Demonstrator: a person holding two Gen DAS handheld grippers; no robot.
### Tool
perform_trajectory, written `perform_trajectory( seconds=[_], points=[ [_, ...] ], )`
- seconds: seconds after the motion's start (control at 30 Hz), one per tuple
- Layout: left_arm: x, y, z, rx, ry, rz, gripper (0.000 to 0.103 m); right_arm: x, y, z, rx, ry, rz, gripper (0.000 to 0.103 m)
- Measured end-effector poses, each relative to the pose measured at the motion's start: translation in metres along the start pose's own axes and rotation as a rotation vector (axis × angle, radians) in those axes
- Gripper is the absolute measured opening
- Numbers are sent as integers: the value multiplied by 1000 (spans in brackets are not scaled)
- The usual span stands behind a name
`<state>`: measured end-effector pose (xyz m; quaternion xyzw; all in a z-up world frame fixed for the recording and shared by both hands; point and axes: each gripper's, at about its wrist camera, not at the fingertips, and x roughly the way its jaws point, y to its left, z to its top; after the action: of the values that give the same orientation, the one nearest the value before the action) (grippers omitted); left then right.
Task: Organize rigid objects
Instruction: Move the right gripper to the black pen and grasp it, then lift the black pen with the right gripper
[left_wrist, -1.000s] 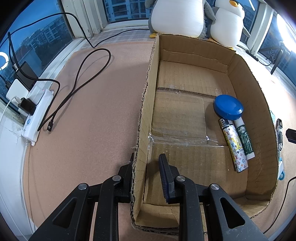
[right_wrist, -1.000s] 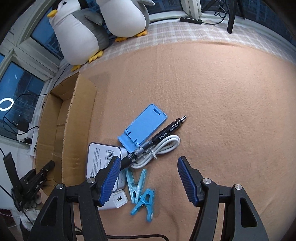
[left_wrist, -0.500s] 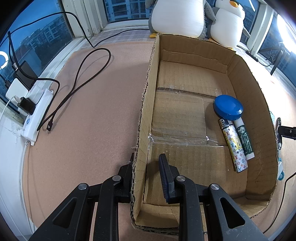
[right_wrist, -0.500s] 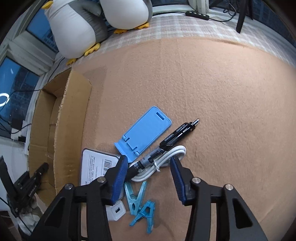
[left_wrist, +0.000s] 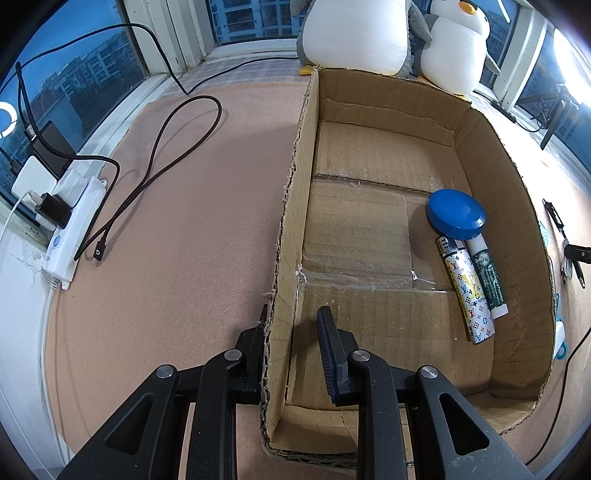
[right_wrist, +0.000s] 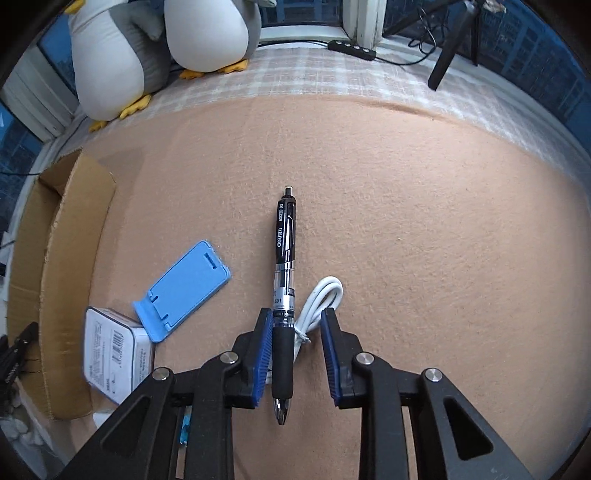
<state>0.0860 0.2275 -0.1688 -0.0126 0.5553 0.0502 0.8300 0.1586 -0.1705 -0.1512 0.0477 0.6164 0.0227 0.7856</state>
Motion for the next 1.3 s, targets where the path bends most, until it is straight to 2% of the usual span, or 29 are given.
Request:
perform_trajectory(
  seconds=[0.03,0.13,0.2,0.33,0.53,0.73,0.87,1.0,1.13,1.23,1.3],
  points=[
    [0,0,0,1,0,1,24,-3,-4,0,8,-6,0,24],
    [0,1,0,1,0,0,24,-9,-15,-1,16,-22,-28,39],
    [0,0,-1,0,0,1,24,-13,-22,0,31,-31,-25,42],
    [0,0,0,2,0,1,24,-20,-30,1,42,-44,-15,42],
    [0,0,0,1,0,1,24,-6,-16,16,28,-35,-8,42],
    [0,0,0,1,0,1,24,7,-4,21,-53,6,-67,41],
    [1,0,0,0,0,1,24,12,-2,24,-70,29,-81,25],
    [1,0,0,0,0,0,24,11,-4,25,-48,21,-64,20],
    [1,0,0,0,0,1,24,9,-13,27,-9,17,-23,19],
    [1,0,0,1,0,1,24,8,-18,28,-2,16,-27,20],
    [1,0,0,0,0,1,24,5,-20,26,-12,5,-43,27]
  ],
)
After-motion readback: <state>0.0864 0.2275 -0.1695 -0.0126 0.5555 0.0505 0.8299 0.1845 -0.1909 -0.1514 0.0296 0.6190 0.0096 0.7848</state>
